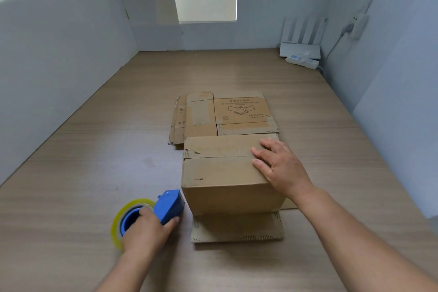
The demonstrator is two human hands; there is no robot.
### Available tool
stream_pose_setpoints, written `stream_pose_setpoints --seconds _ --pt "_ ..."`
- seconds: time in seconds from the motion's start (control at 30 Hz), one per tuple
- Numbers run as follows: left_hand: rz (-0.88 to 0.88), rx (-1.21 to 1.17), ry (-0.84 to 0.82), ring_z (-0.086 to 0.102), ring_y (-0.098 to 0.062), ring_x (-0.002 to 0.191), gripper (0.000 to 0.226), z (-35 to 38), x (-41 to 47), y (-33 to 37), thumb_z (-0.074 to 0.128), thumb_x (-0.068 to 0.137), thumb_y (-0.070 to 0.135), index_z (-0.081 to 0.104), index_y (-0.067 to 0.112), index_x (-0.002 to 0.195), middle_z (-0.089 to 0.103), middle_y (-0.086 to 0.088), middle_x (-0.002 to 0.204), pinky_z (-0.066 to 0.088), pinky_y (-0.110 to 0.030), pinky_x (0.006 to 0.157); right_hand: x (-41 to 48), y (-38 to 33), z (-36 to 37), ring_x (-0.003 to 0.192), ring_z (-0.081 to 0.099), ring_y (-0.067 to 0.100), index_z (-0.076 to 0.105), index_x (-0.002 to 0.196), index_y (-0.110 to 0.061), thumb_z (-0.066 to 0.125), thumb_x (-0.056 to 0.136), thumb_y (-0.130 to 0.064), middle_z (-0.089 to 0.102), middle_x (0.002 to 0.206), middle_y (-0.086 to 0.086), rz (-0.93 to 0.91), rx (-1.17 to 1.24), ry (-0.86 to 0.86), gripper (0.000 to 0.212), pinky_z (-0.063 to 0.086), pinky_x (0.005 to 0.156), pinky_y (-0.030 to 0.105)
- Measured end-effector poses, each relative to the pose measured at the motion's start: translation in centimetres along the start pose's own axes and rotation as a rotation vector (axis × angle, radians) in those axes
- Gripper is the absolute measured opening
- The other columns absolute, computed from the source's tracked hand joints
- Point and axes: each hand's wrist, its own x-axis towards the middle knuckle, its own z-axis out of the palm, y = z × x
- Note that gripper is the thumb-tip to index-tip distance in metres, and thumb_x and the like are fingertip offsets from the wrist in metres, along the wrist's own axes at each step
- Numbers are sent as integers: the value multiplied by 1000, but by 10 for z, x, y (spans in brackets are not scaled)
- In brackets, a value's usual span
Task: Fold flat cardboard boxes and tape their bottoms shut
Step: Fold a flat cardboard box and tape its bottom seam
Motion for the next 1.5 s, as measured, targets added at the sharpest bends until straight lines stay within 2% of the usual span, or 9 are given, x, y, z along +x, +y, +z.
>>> stream_pose_setpoints --seconds 0.23,0.4,0.53,0.77,0.87,0.97,1.07,1.27,1.5 --pt "12 -541 76 59 -25 70 38 -51 22 -8 71 78 45 59 13 95 64 -9 82 48 -35 65 1 -1 -1 137 25 16 54 134 -25 46 97 -41 39 147 -2 1 -8 -3 42 18 113 27" --pt "314 -639 213 59 -24 77 60 -154 -9 26 63 53 74 61 27 90 61 2 80 48 -35 64 2 0 0 137 26 17 54 134 -25 47 97 -42 39 147 -2 1 -5 -5 42 19 113 28" --pt "627 -445 71 62 -7 65 56 -188 -43 84 65 45 82 61 35 76 65 13 70 50 -26 53 2 1 -1 136 26 16 55 133 -25 47 96 -42 39 146 -2 -5 0 3 41 19 112 26" --pt "825 68 -102 59 -1 76 53 -150 -37 127 60 65 77 54 39 100 61 19 87 51 -16 64 -1 4 -6 138 24 13 55 131 -23 48 96 -34 37 148 -5 -3 67 -43 37 19 111 24" --pt "839 -15 -135 60 0 74 61 -150 -32 120 51 50 86 52 45 94 62 21 85 50 -13 59 -3 5 -18 133 32 7 46 140 -20 54 90 -12 42 144 -7 59 339 4 51 20 109 16" --pt "831 -79 -150 61 1 71 57 -153 -33 116 52 43 85 52 48 86 62 22 82 44 -9 49 -7 -2 -30 110 47 -7 42 141 -24 51 85 1 49 125 -17 159 811 102 62 40 95 12" --pt "829 -77 -153 60 1 71 52 -153 -35 116 54 45 82 50 48 84 61 23 81 42 -8 47 -5 -10 -33 103 54 2 41 140 -23 53 84 5 55 119 -8 167 1015 -42 63 49 84 16" --pt "828 -77 -195 60 0 73 50 -155 -35 118 54 48 81 49 50 87 61 22 83 43 -8 49 -3 -14 -31 73 61 -2 67 86 -18 67 85 -4 67 81 -5 110 1032 -8 13 48 70 14" --pt "791 -40 -252 66 -6 72 62 -166 -33 136 53 50 82 57 36 91 67 15 81 49 -14 58 -1 -11 -25 62 54 3 61 71 -16 62 89 -7 62 65 -8 175 979 136 20 46 62 16"
